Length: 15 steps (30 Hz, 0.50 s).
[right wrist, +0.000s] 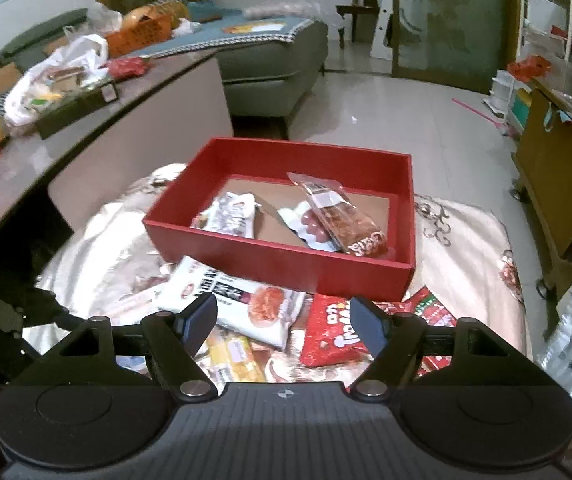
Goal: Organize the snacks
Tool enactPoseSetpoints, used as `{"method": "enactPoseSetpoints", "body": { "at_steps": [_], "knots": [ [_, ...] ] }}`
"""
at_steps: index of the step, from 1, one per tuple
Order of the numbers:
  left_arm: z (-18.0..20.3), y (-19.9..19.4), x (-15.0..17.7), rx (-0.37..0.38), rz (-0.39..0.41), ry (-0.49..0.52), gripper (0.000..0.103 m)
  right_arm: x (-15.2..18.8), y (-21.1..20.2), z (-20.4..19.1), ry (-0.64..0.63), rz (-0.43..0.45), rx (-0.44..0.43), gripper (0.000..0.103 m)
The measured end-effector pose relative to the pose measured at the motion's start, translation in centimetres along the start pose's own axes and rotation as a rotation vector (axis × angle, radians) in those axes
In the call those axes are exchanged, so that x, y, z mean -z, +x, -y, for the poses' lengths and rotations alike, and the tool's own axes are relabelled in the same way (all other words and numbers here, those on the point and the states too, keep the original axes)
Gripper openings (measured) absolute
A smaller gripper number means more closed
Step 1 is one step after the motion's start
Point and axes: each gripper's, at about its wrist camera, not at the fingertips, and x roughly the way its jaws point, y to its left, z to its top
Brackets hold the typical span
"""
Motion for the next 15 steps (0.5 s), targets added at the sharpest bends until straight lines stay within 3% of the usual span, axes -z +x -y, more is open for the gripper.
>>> {"method": "enactPoseSetpoints", "body": {
  "at_steps": [3, 7, 13, 14, 15],
  "knots": [
    [0.5, -0.3, -1.3, -0.035, 0.022, 0.019, 0.079, 0.0, -0.4, 0.3, 0.004, 0.012, 0.004, 0.082],
    [0.3, 2.3, -2.6, -0.149, 0.018, -0.033, 0.08, -0.1, 0.0, 0.9, 0.023, -0.002, 0.018, 0.082],
    [3.6, 5.6, -2.4, -0.327, -0.06, 0.172, 0.08, 0.2, -0.2, 1.1, 0.019, -0.006, 0.009, 0.082],
    [3.9, 5.7, -2.2, -0.35, -0.054, 0.178, 0.078, 0.3, -0.2, 1.1, 0.017, -0.009, 0.01, 0.082],
    [3.9, 5.6, -2.1, -0.366, -0.046, 0.173, 0.068, 0.4, -0.2, 1.1, 0.014, -0.013, 0.013, 0.081]
  ]
}}
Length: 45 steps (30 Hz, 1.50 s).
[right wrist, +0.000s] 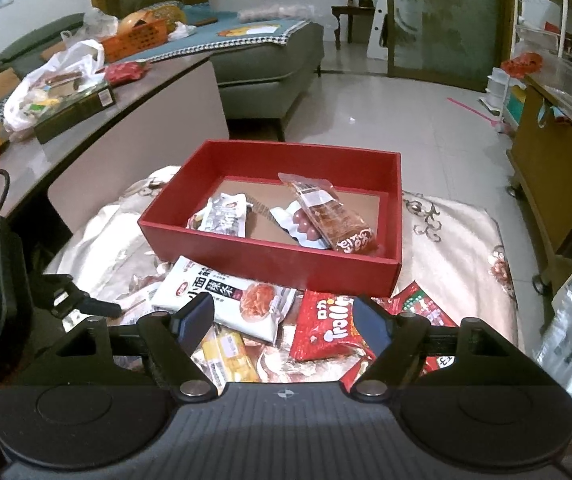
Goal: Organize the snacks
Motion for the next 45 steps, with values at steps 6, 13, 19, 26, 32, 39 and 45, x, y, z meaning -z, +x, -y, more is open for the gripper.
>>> {"method": "enactPoseSetpoints", "body": {
  "at_steps": [6, 13, 19, 26, 32, 39, 45],
  "knots": [
    [-2.9, -2.6, 1.0, 0.108, 0.007, -0.223, 0.034, 0.1, 0.8, -0.5, -0.062, -0.022, -0.015, 0.065],
    [-3.4, -4.7, 2.4, 0.165, 0.033, -0.24, 0.025, 0.7, 4.2, -5.0, -0.358, -0.059, -0.06, 0.056],
    [-3.6, -3.7, 1.8, 0.196, -0.008, -0.252, 0.029, -0.3, 8.5, -7.7, -0.577, -0.097, -0.103, 0.071],
    [-5.4, -2.5, 1.9, 0.255, -0.052, -0.348, 0.042, -0.8, 14.8, -6.9, -0.557, -0.233, -0.177, 0.075],
    [-5.6, -2.4, 1.7, 0.267, -0.063, -0.352, 0.043, 0.2, 12.5, -7.7, -0.493, -0.282, -0.306, 0.057],
    [-4.9, -2.5, 1.9, 0.243, -0.068, -0.304, 0.051, 0.6, 9.6, -8.5, -0.493, -0.228, -0.249, 0.071],
    [-3.1, -2.3, 1.7, 0.211, -0.064, -0.176, 0.067, -0.1, 14.0, -9.9, -0.486, -0.267, -0.176, 0.067]
  ]
}}
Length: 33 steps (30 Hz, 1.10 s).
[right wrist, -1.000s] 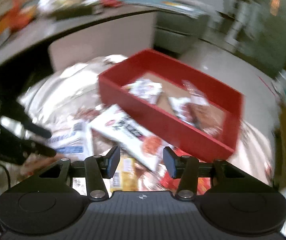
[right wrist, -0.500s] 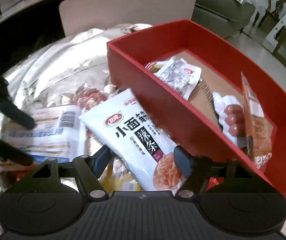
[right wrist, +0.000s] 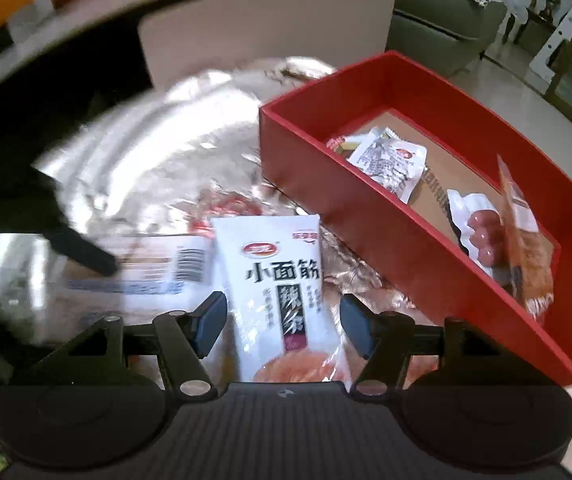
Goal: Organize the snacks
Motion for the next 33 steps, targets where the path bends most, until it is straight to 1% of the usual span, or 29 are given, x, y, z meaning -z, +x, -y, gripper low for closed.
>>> {"method": "enactPoseSetpoints", "body": {
  "at_steps": [1, 2, 3, 5, 7, 8, 9, 10, 11, 12, 14, 16, 20, 23, 24, 26, 28, 29, 31, 32, 33],
  "knots": [
    [0.0, 0.1, 0.1, -0.005, -0.001, 0.01, 0.071, 0.1, 0.4, -0.1, 0.004, 0.004, -0.004, 0.066],
    [0.0, 0.2, 0.1, -0.01, 0.004, 0.017, 0.071, 0.0, 0.7, 0.0, 0.009, 0.008, -0.009, 0.066],
    [0.0, 0.2, 0.1, -0.018, 0.018, 0.025, 0.071, -0.1, 0.6, 0.2, 0.028, 0.001, -0.018, 0.059],
    [-0.5, 0.1, 0.0, -0.016, 0.04, 0.019, 0.068, 0.2, 0.0, 0.7, 0.075, 0.003, -0.02, 0.049],
    [-1.0, 0.0, -0.1, -0.026, 0.046, 0.01, 0.05, 0.8, -0.5, 1.0, 0.102, -0.003, -0.024, 0.045],
    [-1.2, -0.1, -0.1, -0.025, 0.049, 0.002, 0.049, 1.1, -0.7, 1.1, 0.12, -0.003, -0.027, 0.043],
    [-1.4, -0.4, 0.0, -0.005, 0.052, -0.021, 0.038, 1.3, -1.1, 1.2, 0.138, 0.002, -0.026, 0.041],
    [-1.5, -0.5, 0.0, 0.017, 0.057, -0.039, 0.023, 1.6, -1.6, 1.3, 0.15, 0.004, -0.023, 0.04],
    [-1.4, -0.8, 0.0, 0.041, 0.059, -0.049, 0.015, 1.7, -2.0, 1.4, 0.159, 0.01, -0.021, 0.039],
    [-1.4, -1.0, 0.1, 0.059, 0.061, -0.058, 0.003, 1.9, -2.6, 1.5, 0.174, 0.022, -0.014, 0.039],
    [-1.2, -1.3, 0.1, 0.045, 0.072, -0.067, 0.003, 2.2, -3.9, 1.7, 0.199, 0.05, -0.008, 0.039],
    [-1.4, -1.8, 0.1, 0.038, 0.091, -0.08, 0.0, 2.5, -5.4, 1.9, 0.224, 0.083, 0.001, 0.038],
    [-2.1, -3.1, 0.1, 0.047, 0.144, -0.129, 0.0, 3.0, -8.0, 1.9, 0.255, 0.149, 0.009, 0.038],
    [-2.6, -3.6, 0.2, 0.046, 0.165, -0.164, 0.0, 3.2, -8.9, 1.8, 0.268, 0.17, 0.014, 0.038],
    [-2.8, -3.4, 0.2, 0.034, 0.167, -0.17, 0.0, 3.3, -8.9, 1.8, 0.272, 0.17, 0.016, 0.038],
    [-2.6, -2.5, 0.2, -0.015, 0.14, -0.143, 0.012, 3.5, -9.1, 1.8, 0.275, 0.168, 0.018, 0.038],
    [-2.3, -1.5, 0.4, -0.052, 0.107, -0.106, 0.053, 3.6, -9.0, 1.7, 0.276, 0.167, 0.017, 0.038],
    [-2.0, -1.0, 0.3, -0.063, 0.091, -0.081, 0.059, 3.6, -8.9, 1.6, 0.276, 0.166, 0.014, 0.038],
    [-1.5, -0.5, 0.2, -0.065, 0.094, -0.04, 0.062, 3.7, -8.9, 1.7, 0.275, 0.166, 0.009, 0.038],
    [-1.2, -0.3, 0.2, -0.058, 0.093, -0.02, 0.065, 3.8, -8.8, 1.8, 0.276, 0.164, 0.006, 0.038],
    [-0.9, 0.1, 0.1, -0.063, 0.095, 0.004, 0.076, 4.0, -8.7, 1.9, 0.278, 0.16, 0.004, 0.038]
  ]
}}
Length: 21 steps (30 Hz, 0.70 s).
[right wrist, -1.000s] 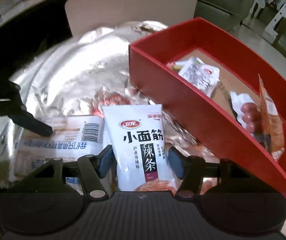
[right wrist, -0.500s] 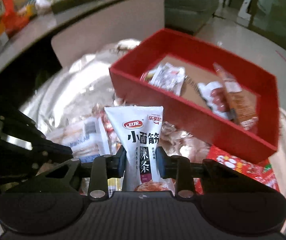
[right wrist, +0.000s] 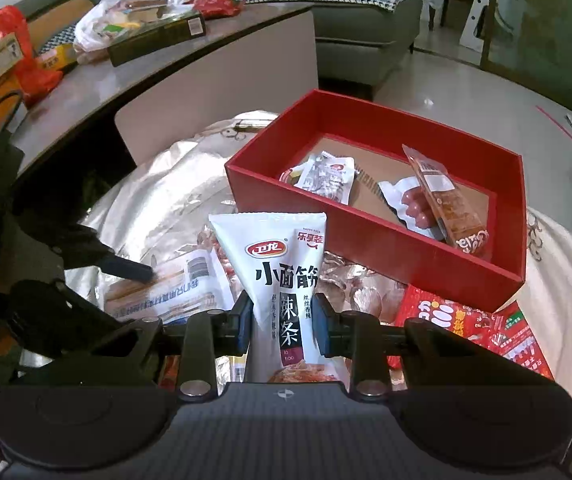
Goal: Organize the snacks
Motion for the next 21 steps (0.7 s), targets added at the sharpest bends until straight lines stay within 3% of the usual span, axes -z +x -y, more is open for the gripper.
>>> {"method": "enactPoseSetpoints", "body": {
  "at_steps": [3, 4, 5, 7, 9, 16, 19, 20, 21],
  "knots": [
    [0.7, 0.5, 0.0, -0.047, 0.001, 0.041, 0.073, 0.2, 0.5, 0.4, 0.004, -0.015, 0.003, 0.038],
    [0.7, 0.5, -0.1, -0.06, 0.0, 0.032, 0.06, 0.3, 0.5, 0.4, 0.003, -0.018, 0.005, 0.038],
    [0.6, 0.2, -0.2, -0.076, 0.001, 0.024, 0.054, 0.3, 0.6, 0.5, 0.003, -0.019, 0.006, 0.038],
    [-0.2, -0.5, -0.3, 0.012, 0.005, -0.046, 0.019, 0.4, 0.5, 0.6, 0.003, -0.018, 0.009, 0.038],
    [-0.8, -1.1, -0.4, 0.08, 0.003, -0.125, 0.0, 0.3, 0.3, 0.7, 0.01, -0.008, 0.014, 0.038],
    [-1.4, -3.2, -0.6, 0.068, 0.084, -0.177, 0.0, 0.0, -0.3, 0.8, 0.016, 0.016, 0.018, 0.038],
    [-1.8, -3.2, -0.7, 0.065, 0.079, -0.182, 0.0, -0.1, -0.4, 0.8, 0.018, 0.021, 0.01, 0.038],
    [-1.5, -2.9, -0.7, 0.034, 0.068, -0.146, 0.001, -0.1, -0.5, 0.7, 0.017, 0.024, 0.006, 0.038],
    [-1.1, -2.5, -0.7, -0.005, 0.062, -0.114, 0.013, -0.2, -0.6, 0.7, 0.015, 0.026, 0.005, 0.038]
  ]
}}
